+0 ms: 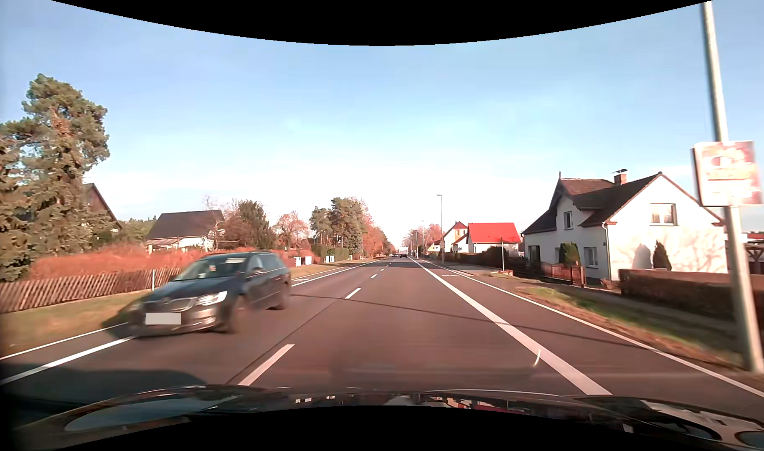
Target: Follow the waypoints while adhering to traffic rules and regulations
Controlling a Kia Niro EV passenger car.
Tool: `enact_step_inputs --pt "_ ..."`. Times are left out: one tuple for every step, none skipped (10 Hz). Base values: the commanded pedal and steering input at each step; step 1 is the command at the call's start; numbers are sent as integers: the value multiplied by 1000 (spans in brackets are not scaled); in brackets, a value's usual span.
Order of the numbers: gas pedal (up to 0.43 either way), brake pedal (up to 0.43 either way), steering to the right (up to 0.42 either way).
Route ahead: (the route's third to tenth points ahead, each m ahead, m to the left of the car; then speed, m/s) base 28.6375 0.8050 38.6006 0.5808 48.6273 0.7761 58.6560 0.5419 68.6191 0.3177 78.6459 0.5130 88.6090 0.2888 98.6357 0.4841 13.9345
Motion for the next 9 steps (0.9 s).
enact_step_inputs --pt "110 0 0" --pt "110 0 1" --pt "110 0 1" --pt "118 0 0" --pt "118 0 0" --pt "118 0 0" --pt "118 0 0" --pt "118 0 0" --pt "118 0 0"
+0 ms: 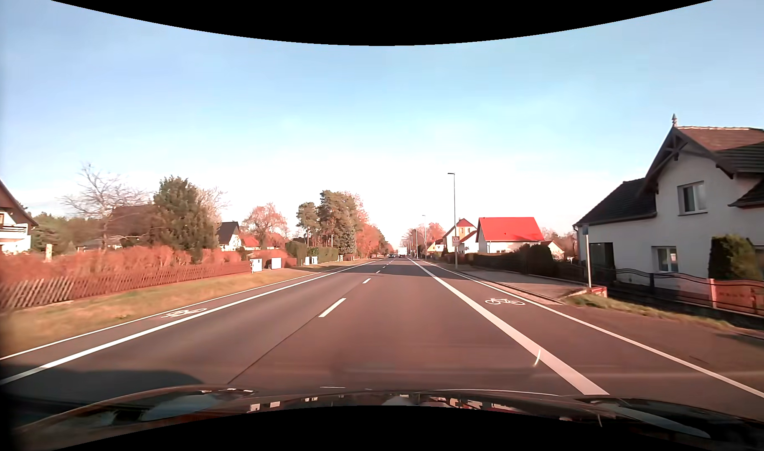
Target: Follow the waypoints while adhering to traffic rules and regulations
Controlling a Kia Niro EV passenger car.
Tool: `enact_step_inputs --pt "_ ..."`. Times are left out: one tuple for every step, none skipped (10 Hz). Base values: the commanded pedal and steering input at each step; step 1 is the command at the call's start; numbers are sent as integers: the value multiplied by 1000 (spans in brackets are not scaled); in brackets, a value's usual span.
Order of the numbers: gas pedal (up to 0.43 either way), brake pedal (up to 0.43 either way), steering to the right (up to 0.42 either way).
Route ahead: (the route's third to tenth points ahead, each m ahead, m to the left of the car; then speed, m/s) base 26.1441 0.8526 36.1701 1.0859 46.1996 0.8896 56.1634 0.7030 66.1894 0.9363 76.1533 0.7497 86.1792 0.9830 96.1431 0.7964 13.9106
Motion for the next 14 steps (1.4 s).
enact_step_inputs --pt "118 0 0" --pt "118 0 0" --pt "118 0 0" --pt "118 0 0" --pt "118 0 0" --pt "118 0 0" --pt "118 0 0" --pt "118 0 0" --pt "118 0 0" --pt "118 0 0" --pt "118 0 0" --pt "118 0 0" --pt "118 0 0" --pt "118 0 0"
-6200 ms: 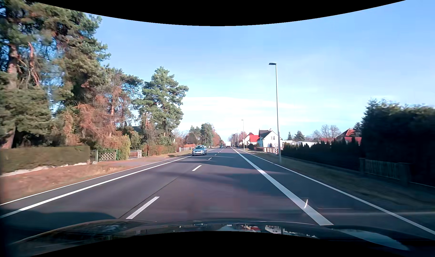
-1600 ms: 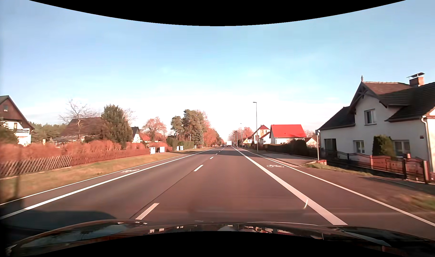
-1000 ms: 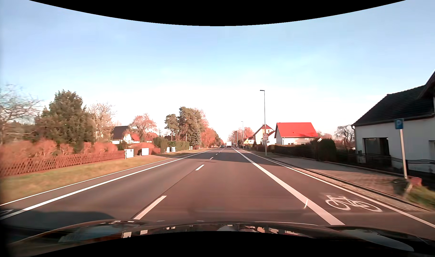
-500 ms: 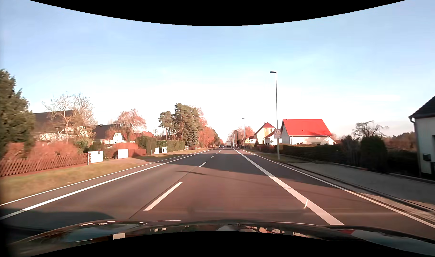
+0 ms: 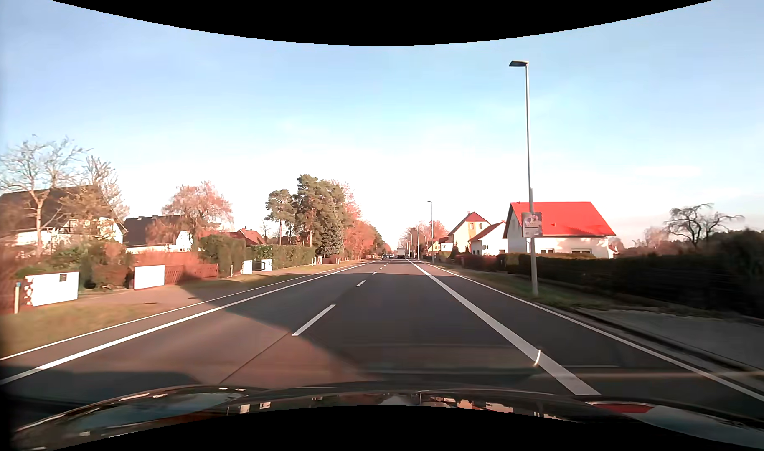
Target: Follow the waypoints while adhering to traffic rules and regulations
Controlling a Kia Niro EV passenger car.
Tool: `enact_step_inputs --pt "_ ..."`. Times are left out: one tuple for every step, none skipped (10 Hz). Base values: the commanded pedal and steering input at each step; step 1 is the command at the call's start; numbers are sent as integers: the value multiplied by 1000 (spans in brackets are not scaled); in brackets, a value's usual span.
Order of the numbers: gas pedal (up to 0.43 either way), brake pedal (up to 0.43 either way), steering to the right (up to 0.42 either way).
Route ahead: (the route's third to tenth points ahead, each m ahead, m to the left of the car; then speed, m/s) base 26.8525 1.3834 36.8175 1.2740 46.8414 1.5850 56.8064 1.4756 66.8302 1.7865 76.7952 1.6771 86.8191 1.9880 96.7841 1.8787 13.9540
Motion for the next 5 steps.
enact_step_inputs --pt "118 0 0" --pt "118 0 0" --pt "118 0 0" --pt "118 0 0" --pt "118 0 0"
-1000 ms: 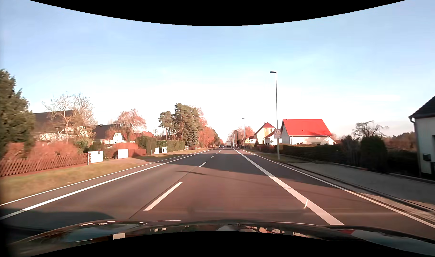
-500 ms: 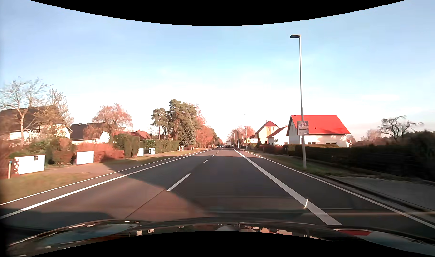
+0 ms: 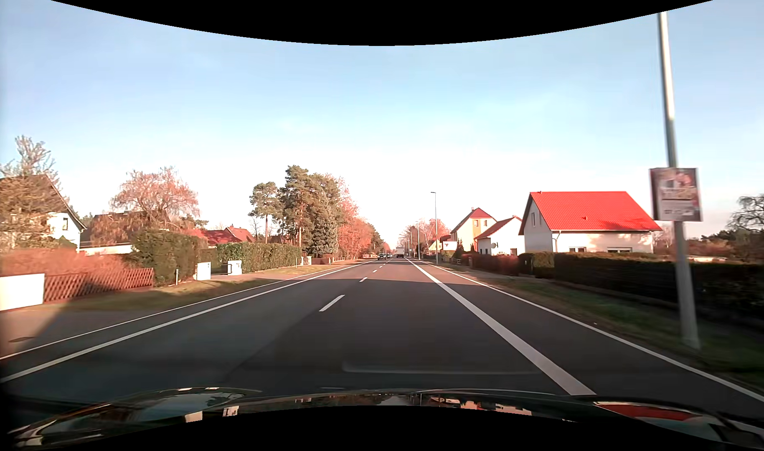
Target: Follow the waypoints while adhering to traffic rules and regulations
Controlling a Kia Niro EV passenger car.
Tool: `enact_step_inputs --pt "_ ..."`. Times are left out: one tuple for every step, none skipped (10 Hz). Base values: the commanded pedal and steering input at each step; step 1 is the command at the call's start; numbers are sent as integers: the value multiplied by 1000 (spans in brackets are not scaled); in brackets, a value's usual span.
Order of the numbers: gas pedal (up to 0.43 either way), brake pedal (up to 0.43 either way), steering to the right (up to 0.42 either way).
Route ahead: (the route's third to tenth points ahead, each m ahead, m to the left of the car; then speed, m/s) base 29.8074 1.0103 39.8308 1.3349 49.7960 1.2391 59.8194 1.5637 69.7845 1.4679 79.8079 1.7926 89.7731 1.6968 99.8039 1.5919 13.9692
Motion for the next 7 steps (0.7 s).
enact_step_inputs --pt "118 0 0" --pt "118 0 0" --pt "118 0 0" --pt "118 0 -1" --pt "118 0 -3" --pt "118 0 -4" --pt "118 0 -4"
